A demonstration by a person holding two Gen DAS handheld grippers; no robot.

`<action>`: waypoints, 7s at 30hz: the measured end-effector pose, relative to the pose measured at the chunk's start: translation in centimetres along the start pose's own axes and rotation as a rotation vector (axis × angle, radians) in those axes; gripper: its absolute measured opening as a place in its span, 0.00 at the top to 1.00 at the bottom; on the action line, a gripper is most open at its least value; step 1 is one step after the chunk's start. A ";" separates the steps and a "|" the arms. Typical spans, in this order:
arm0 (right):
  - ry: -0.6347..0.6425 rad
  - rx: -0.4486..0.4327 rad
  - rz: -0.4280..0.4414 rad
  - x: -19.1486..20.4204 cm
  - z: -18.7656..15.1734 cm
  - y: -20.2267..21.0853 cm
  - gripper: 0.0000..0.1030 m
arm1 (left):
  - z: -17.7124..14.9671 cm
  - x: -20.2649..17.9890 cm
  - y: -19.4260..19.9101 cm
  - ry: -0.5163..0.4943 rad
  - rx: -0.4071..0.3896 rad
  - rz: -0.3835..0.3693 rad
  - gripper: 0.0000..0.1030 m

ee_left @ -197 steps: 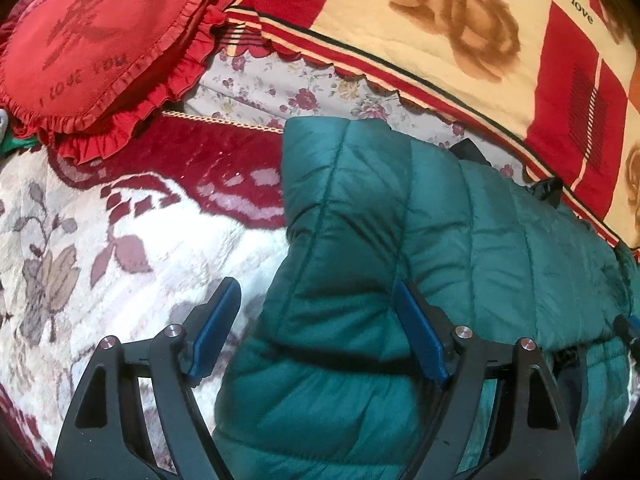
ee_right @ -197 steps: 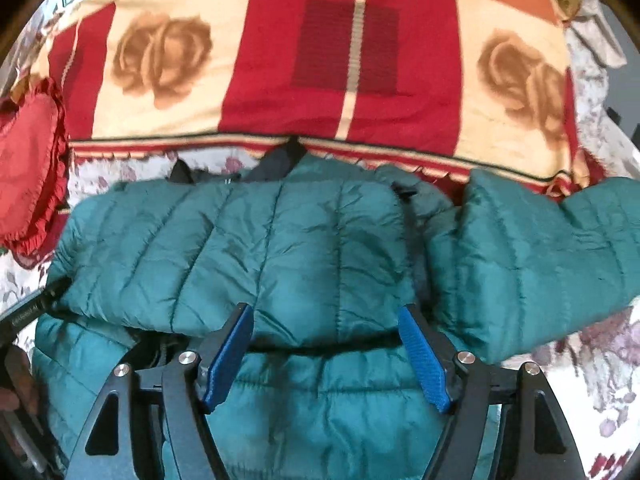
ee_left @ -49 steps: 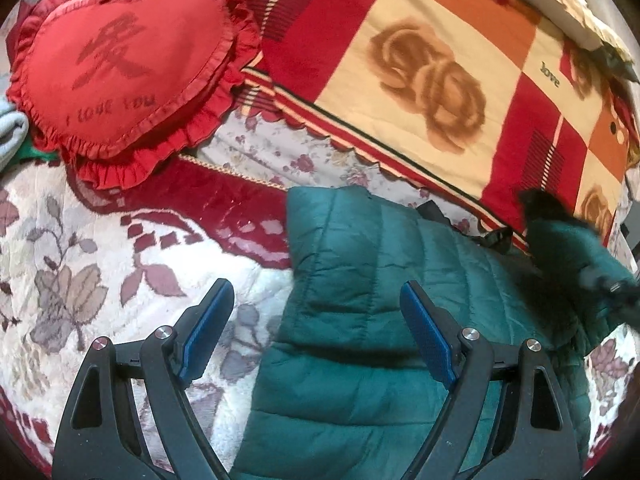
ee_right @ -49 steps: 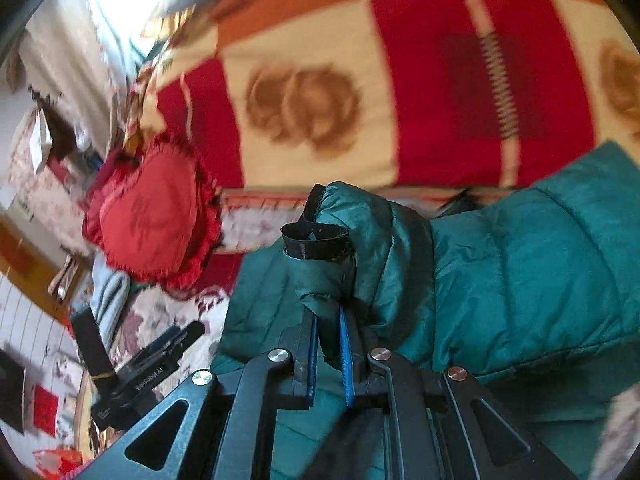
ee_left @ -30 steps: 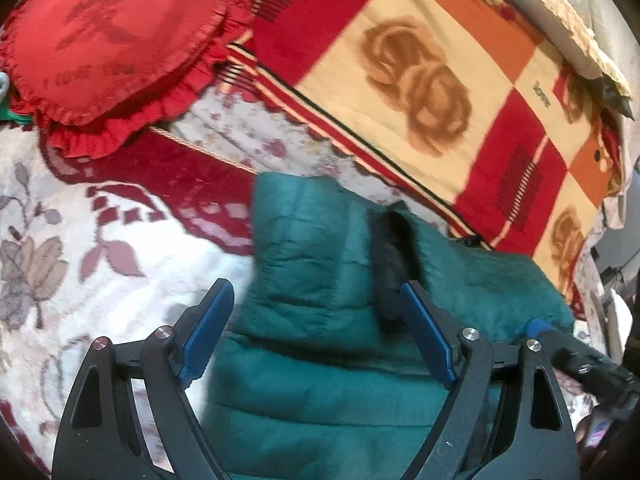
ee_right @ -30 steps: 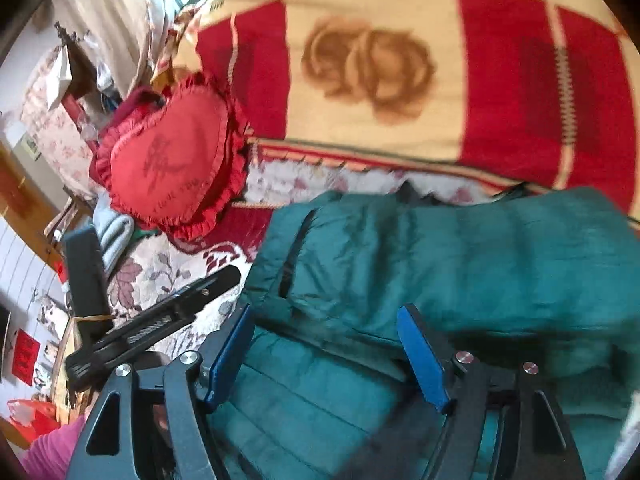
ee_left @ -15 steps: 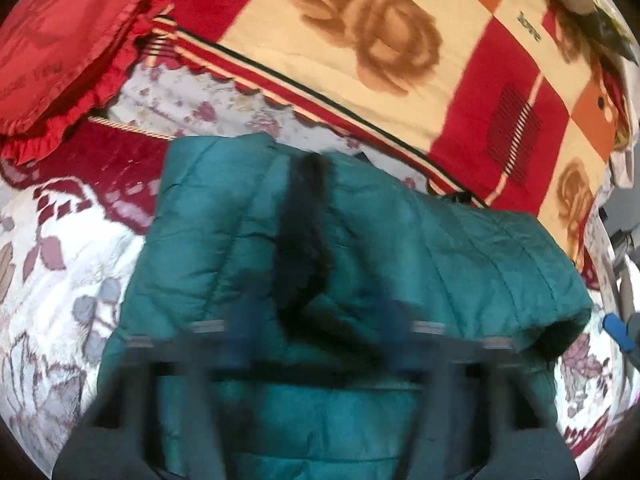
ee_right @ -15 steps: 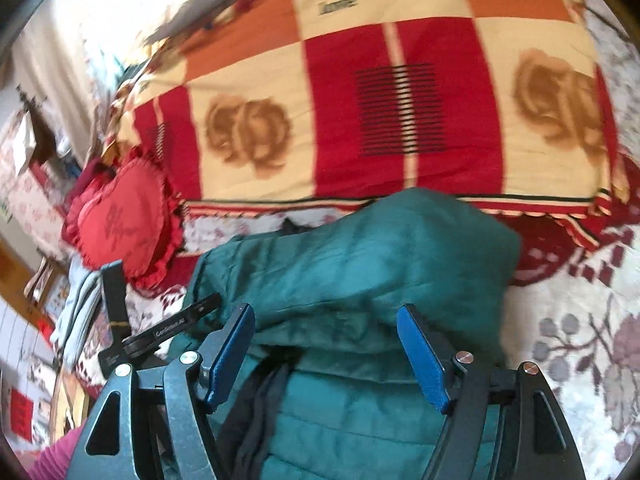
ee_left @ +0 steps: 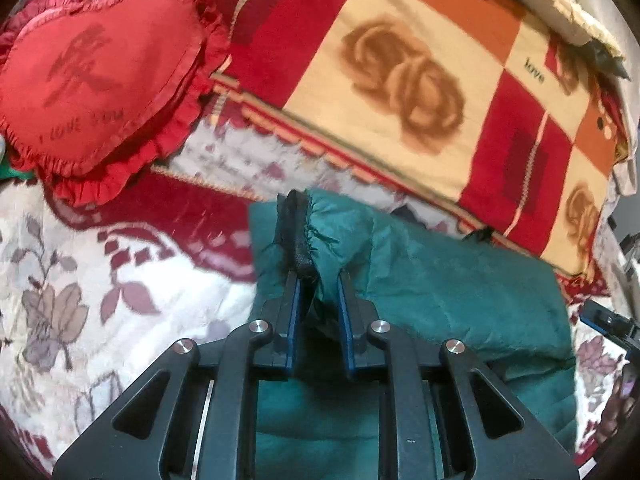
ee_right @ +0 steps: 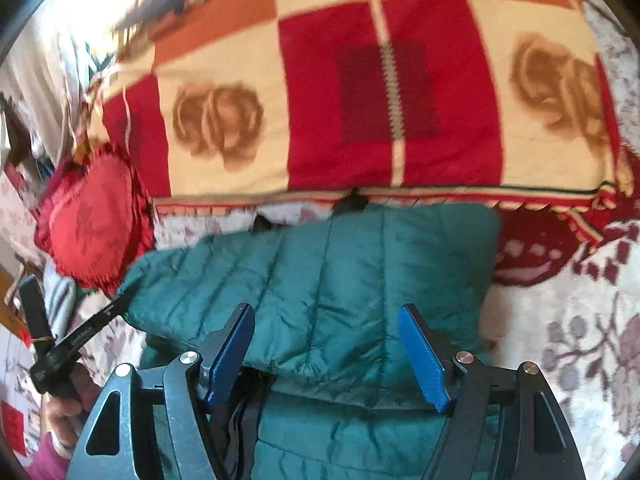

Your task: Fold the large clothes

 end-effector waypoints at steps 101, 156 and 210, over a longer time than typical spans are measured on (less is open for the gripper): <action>0.232 -0.026 -0.228 1.2 -5.2 1.4 0.11 | -4.0 -0.2 -0.4 -0.087 0.005 0.118 0.19; -0.046 0.240 -0.123 -7.0 -22.8 17.0 0.11 | -19.9 9.5 16.1 0.110 0.253 -0.074 0.19; -0.066 -0.036 0.122 -3.4 -15.1 20.4 0.78 | -14.0 6.1 20.2 0.012 0.087 -0.223 0.86</action>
Point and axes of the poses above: each gripper's, at about its wrist camera, not at the fingertips, and y roughly against the way its jaws point, x to its left, z to its top, the point moved 2 cm from there along -y, roughly the way its jaws point, and after that the axes turned 11 degrees about -x, right-handed, at the moved point
